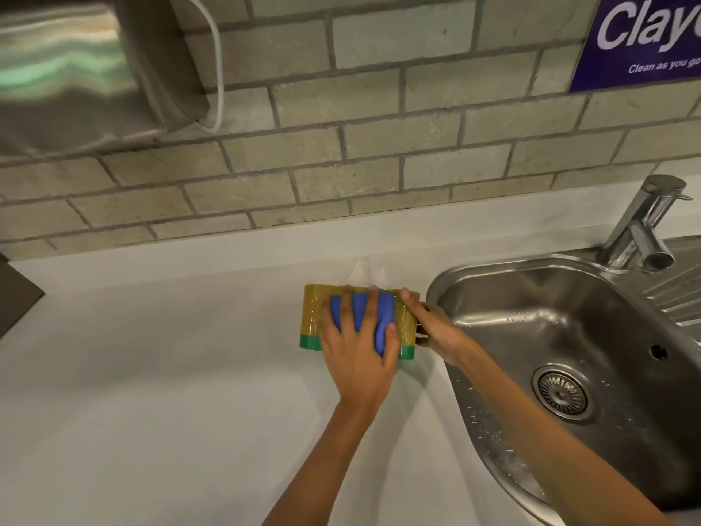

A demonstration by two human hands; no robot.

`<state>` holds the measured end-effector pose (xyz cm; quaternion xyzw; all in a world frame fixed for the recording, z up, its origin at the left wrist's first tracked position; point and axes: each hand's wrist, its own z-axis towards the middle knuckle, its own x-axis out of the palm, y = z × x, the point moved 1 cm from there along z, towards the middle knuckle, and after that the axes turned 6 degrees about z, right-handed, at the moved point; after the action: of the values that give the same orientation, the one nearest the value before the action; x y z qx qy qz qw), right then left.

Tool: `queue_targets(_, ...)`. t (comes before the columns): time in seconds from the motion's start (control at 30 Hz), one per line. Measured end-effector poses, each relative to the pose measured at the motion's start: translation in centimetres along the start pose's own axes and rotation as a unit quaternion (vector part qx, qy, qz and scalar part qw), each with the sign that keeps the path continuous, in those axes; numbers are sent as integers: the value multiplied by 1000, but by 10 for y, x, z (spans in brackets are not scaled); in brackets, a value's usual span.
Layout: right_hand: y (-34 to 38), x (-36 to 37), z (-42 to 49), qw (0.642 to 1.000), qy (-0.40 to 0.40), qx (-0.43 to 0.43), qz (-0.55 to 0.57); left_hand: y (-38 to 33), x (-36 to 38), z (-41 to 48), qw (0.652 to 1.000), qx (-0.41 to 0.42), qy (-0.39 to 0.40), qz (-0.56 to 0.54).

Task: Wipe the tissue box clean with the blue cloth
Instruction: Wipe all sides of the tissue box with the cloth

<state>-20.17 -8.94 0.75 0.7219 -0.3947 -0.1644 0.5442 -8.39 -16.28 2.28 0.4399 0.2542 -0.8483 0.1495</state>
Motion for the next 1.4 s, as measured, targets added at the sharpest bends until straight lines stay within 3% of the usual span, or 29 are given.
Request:
queue_targets(0.17,2,-1,2,1000,-22,-3,-1,27,12,-22,994,97,-43,-8)
queue_targets(0.4,1,5,3,999,-33,0,12,34,-5,14,993,-98,-49,-35)
queue_targets(0.53,0,5,6,999,-38,-12,16,2,3,2,1000,19,-11,9)
queue_targets(0.67,-2,1,8,999,-34,-17,13,28,16,-25,996,84,-41,-1)
queue_targets(0.77,-3,-1,9,999,-31,-16,18,57,10,-23,998,14,-47,-46)
queue_targets(0.87,-3,0,8,999,-34,-13,13,63,4,-2,979,-131,-67,-140)
queue_targets(0.93,-3,2,8,999,-37,-11,9,54,1,8,974,-162,-77,-137)
queue_targets(1.17,-4,4,5,999,-46,-5,9,-8,5,1,1000,-10,19,14)
queue_targets(1.3,-1,2,1,999,-48,-19,-2,4,15,-20,993,111,2,42)
queue_targets(1.4,-1,7,1,999,-44,-24,17,22,13,-15,999,28,-15,2)
